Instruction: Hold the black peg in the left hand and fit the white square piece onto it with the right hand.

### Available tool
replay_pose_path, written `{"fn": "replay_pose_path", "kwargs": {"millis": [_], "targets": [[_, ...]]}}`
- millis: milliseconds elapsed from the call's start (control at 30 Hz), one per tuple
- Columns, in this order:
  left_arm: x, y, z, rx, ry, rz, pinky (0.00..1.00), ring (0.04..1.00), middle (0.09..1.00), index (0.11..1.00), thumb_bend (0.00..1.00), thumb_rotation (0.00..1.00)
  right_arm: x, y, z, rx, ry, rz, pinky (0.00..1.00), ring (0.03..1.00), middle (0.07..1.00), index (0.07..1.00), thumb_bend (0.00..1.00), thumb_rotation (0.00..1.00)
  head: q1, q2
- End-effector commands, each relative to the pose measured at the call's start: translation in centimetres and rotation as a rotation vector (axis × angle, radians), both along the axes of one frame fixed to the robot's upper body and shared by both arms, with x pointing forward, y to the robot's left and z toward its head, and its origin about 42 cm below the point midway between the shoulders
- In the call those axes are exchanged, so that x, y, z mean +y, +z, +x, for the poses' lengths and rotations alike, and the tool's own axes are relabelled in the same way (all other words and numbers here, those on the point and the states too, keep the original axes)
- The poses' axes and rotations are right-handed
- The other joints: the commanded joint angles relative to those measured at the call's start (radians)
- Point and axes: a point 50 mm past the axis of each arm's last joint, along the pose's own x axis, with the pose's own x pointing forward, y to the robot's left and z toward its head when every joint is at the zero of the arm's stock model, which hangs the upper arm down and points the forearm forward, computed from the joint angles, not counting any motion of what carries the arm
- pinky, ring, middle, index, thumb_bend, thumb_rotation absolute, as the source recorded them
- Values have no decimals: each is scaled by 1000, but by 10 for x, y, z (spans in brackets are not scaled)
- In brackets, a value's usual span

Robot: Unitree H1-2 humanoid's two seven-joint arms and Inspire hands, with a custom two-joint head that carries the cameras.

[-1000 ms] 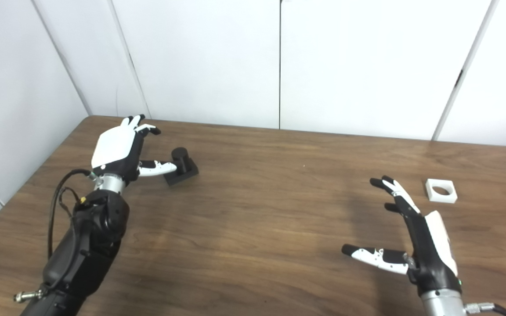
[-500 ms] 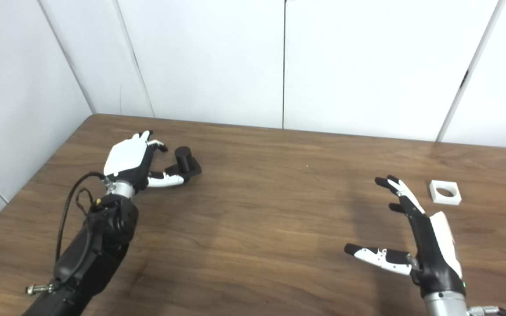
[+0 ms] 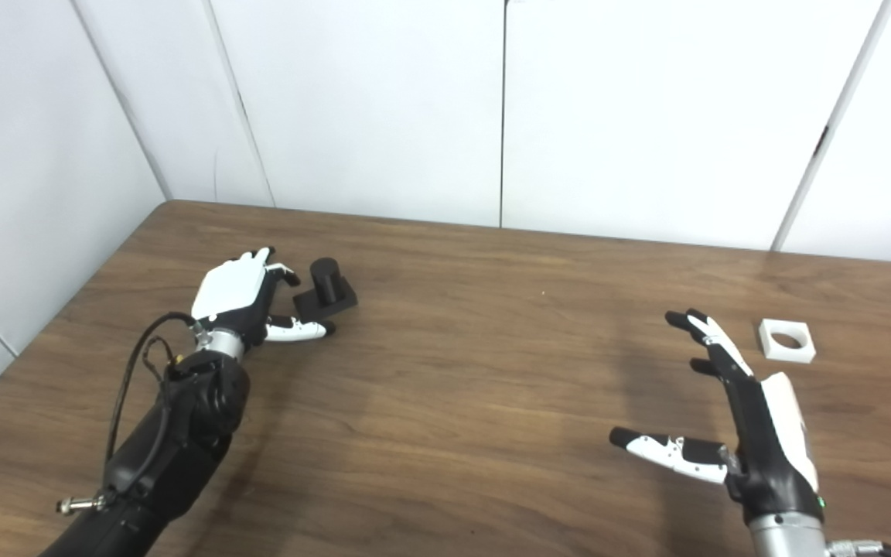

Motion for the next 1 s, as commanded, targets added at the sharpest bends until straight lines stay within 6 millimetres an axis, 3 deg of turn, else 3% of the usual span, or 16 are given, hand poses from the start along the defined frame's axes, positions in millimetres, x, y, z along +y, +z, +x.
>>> {"fn": "replay_pose_path", "kwargs": {"millis": [0, 600, 633, 700, 967], "targets": [[5, 24, 14, -81, -14, 27, 1000, 1000, 986, 710, 919, 521, 3, 18, 1, -76, 6, 11, 788, 901, 923, 840, 786, 19, 0, 2], [4, 4, 24, -50, -33, -70, 1000, 1000, 926, 549, 775, 316, 1, 17, -5, -78, -7, 10, 755, 892, 920, 836, 763, 45, -9, 15], [4, 4, 24, -48, -37, -81, 1000, 1000, 922, 514, 622, 183, 1, 17, -6, -79, -8, 11, 761, 894, 921, 837, 763, 39, -11, 17], [3, 4, 24, -47, -47, -91, 1000, 1000, 915, 495, 544, 112, 1, 17, -6, -81, -12, 10, 762, 892, 918, 834, 767, 36, -11, 17], [1, 1, 23, -44, -63, -86, 1000, 969, 889, 486, 516, 89, 0, 15, -6, -79, -13, 18, 770, 892, 919, 836, 756, 34, -11, 20]]}}
